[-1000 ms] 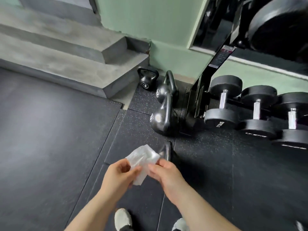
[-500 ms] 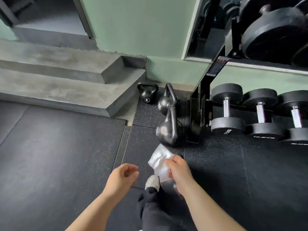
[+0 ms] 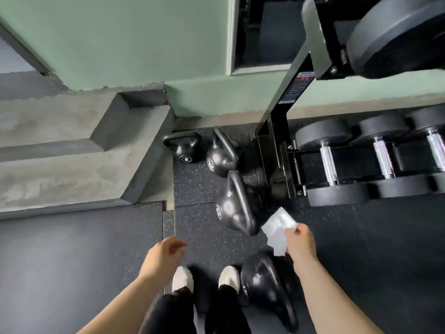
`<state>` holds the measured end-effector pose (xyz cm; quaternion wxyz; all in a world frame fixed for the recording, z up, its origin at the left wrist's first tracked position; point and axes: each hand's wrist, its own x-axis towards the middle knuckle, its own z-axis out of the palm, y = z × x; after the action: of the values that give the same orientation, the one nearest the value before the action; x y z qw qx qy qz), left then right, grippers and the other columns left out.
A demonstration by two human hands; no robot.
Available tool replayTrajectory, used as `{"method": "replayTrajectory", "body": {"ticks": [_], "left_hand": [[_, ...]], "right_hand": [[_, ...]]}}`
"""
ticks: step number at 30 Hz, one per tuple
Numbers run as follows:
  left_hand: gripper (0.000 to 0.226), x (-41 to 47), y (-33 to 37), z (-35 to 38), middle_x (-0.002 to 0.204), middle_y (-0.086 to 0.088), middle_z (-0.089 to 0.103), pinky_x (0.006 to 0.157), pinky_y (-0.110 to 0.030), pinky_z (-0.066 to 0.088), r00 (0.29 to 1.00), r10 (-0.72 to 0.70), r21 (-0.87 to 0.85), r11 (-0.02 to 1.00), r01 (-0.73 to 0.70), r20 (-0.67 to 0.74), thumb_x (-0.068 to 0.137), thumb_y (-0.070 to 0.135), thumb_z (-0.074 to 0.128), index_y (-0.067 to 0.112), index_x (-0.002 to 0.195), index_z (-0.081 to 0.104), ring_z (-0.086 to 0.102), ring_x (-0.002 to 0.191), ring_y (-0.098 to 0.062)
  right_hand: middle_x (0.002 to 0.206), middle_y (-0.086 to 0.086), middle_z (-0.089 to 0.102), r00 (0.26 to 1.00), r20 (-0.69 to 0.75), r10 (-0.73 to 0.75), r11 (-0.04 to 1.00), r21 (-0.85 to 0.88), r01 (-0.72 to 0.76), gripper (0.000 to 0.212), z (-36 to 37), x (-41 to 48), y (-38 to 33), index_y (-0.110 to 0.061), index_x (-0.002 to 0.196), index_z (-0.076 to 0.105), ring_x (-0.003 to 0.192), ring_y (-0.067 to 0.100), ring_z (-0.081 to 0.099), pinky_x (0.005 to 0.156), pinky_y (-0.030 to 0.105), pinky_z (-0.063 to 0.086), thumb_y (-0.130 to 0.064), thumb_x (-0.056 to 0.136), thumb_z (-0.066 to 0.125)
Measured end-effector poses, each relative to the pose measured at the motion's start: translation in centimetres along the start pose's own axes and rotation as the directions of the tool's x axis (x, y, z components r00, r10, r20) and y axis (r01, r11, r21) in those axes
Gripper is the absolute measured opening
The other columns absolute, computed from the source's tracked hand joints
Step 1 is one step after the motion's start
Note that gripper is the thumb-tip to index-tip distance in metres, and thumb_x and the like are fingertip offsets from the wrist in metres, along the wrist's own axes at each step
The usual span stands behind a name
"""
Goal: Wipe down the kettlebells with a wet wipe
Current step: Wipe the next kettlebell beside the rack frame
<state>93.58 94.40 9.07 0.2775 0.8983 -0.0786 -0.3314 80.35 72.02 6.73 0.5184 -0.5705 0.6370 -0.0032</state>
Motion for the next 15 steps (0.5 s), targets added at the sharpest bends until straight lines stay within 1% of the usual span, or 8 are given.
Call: {"method": "replayTrajectory", "body": {"ticks": [2, 3, 5, 7, 9, 11, 13, 15], "left_hand": [[0.019, 3.1, 0.2, 0.8, 0.1, -0.01, 0.068, 0.073, -0.021, 0.034, 0.997, -0.003, 0.068, 0.998, -0.002, 0.072, 0.084, 0.008, 0.055, 0.008, 0.1, 0.065, 0.059, 0.095, -0.024], [0.02, 4.7, 0.2, 1.5, 0.101, -0.01, 0.068, 0.074, -0.021, 0.035, 0.994, 0.002, 0.09, 0.996, -0.012, 0.107, 0.084, 0.009, 0.055, 0.01, 0.1, 0.065, 0.059, 0.096, -0.025], [0.018, 8.0, 0.3, 2.8, 0.102, -0.008, 0.068, 0.074, -0.02, 0.035, 0.985, 0.027, 0.125, 0.991, -0.049, 0.173, 0.084, 0.011, 0.055, 0.014, 0.099, 0.066, 0.059, 0.094, -0.023], [0.018, 11.3, -0.1, 4.5, 0.099, -0.005, 0.067, 0.075, -0.02, 0.036, 0.972, 0.056, 0.146, 0.985, -0.091, 0.228, 0.085, 0.014, 0.055, 0.015, 0.098, 0.066, 0.057, 0.09, -0.019], [0.017, 14.2, -0.9, 6.7, 0.091, -0.003, 0.063, 0.074, -0.021, 0.035, 0.968, 0.06, 0.154, 0.983, -0.099, 0.243, 0.086, 0.012, 0.053, 0.015, 0.097, 0.065, 0.056, 0.089, -0.02], [0.017, 17.3, -2.3, 9.7, 0.087, -0.002, 0.06, 0.073, -0.021, 0.033, 0.971, 0.096, 0.122, 0.985, -0.124, 0.217, 0.086, 0.01, 0.052, 0.016, 0.096, 0.064, 0.057, 0.091, -0.021], [0.022, 20.3, -3.8, 12.9, 0.094, -0.005, 0.061, 0.074, -0.023, 0.035, 0.973, 0.119, 0.083, 0.987, -0.137, 0.197, 0.087, 0.009, 0.05, 0.012, 0.105, 0.062, 0.057, 0.094, -0.022], [0.028, 23.7, -5.1, 15.7, 0.113, -0.008, 0.061, 0.079, -0.028, 0.041, 0.969, 0.15, -0.012, 0.989, -0.15, 0.195, 0.089, 0.01, 0.048, 0.014, 0.116, 0.054, 0.057, 0.102, -0.024]], "right_hand": [[0.077, 0.007, 0.049, 0.996, -0.064, 0.064, 0.998, 0.019, -0.063, 0.016, 0.7, 1.4, 0.5, -0.001, 0.098, 0.05, 0.073, 0.025, 0.048, 0.062, 0.035, 0.041, -0.006, 0.087, 0.04], [0.073, 0.006, 0.048, 0.992, -0.08, 0.097, 0.995, 0.029, -0.095, 0.014, 1.1, 2.1, 1.0, -0.001, 0.095, 0.049, 0.068, 0.023, 0.047, 0.059, 0.033, 0.04, -0.005, 0.086, 0.04], [0.068, 0.006, 0.045, 0.986, -0.1, 0.13, 0.989, 0.077, -0.123, 0.009, 1.9, 3.2, 1.8, -0.004, 0.081, 0.046, 0.057, 0.017, 0.039, 0.05, 0.027, 0.032, 0.0, 0.083, 0.039], [0.062, 0.002, 0.039, 0.981, -0.135, 0.142, 0.983, 0.136, -0.123, 0.015, 2.9, 5.5, 2.3, -0.008, 0.07, 0.042, 0.053, 0.013, 0.032, 0.048, 0.025, 0.024, 0.003, 0.081, 0.038], [0.057, 0.001, 0.032, 0.967, -0.177, 0.181, 0.969, 0.201, -0.145, 0.026, 4.6, 8.8, 3.3, -0.011, 0.058, 0.035, 0.051, 0.014, 0.026, 0.047, 0.025, 0.021, 0.004, 0.079, 0.036], [0.057, 0.002, 0.032, 0.957, -0.192, 0.216, 0.943, 0.295, -0.154, 0.029, 6.9, 12.8, 4.6, -0.012, 0.055, 0.031, 0.052, 0.015, 0.026, 0.045, 0.022, 0.023, 0.005, 0.079, 0.035], [0.059, 0.001, 0.035, 0.969, -0.188, 0.158, 0.957, 0.269, -0.104, 0.025, 9.6, 16.5, 5.7, -0.011, 0.059, 0.034, 0.054, 0.015, 0.031, 0.042, 0.017, 0.027, 0.002, 0.079, 0.036], [0.067, -0.002, 0.042, 0.987, -0.159, 0.018, 0.98, 0.199, 0.014, 0.015, 12.3, 19.5, 6.1, -0.012, 0.071, 0.043, 0.06, 0.013, 0.039, 0.048, 0.017, 0.033, 0.0, 0.081, 0.041]]}}
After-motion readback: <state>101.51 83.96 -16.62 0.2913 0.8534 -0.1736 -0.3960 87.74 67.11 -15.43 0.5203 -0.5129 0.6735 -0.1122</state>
